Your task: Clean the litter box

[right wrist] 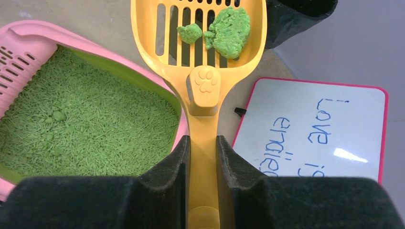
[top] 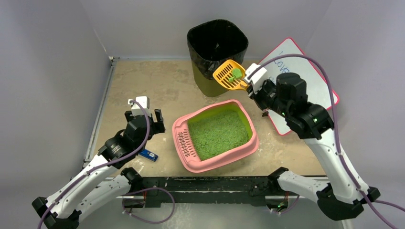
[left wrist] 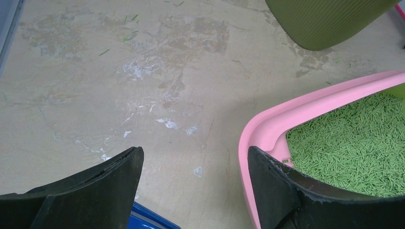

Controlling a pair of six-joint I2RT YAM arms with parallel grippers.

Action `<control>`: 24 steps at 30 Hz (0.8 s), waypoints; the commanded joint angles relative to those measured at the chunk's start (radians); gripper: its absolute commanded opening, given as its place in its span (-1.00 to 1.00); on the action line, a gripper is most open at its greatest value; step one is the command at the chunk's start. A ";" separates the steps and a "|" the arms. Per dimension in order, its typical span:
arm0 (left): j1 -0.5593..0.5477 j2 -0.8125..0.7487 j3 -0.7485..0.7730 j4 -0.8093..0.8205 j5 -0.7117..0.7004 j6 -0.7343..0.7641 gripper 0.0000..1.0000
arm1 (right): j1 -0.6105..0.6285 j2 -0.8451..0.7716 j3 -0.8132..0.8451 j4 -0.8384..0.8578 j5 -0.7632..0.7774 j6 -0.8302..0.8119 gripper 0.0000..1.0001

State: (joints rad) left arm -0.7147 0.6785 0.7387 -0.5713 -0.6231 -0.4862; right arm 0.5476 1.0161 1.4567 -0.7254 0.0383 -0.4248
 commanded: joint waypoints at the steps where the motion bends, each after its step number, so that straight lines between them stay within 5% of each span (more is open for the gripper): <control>1: -0.001 -0.015 0.025 0.025 0.002 0.014 0.58 | -0.004 0.072 0.100 0.002 0.056 0.002 -1.00; 24: 0.000 -0.070 0.021 0.025 0.013 0.014 0.58 | -0.102 0.539 0.635 -0.026 0.116 -0.267 -1.00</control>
State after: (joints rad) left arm -0.7147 0.6289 0.7387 -0.5713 -0.6128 -0.4858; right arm 0.4683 1.5208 2.0014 -0.7673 0.1116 -0.5808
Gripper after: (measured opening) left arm 0.794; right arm 0.230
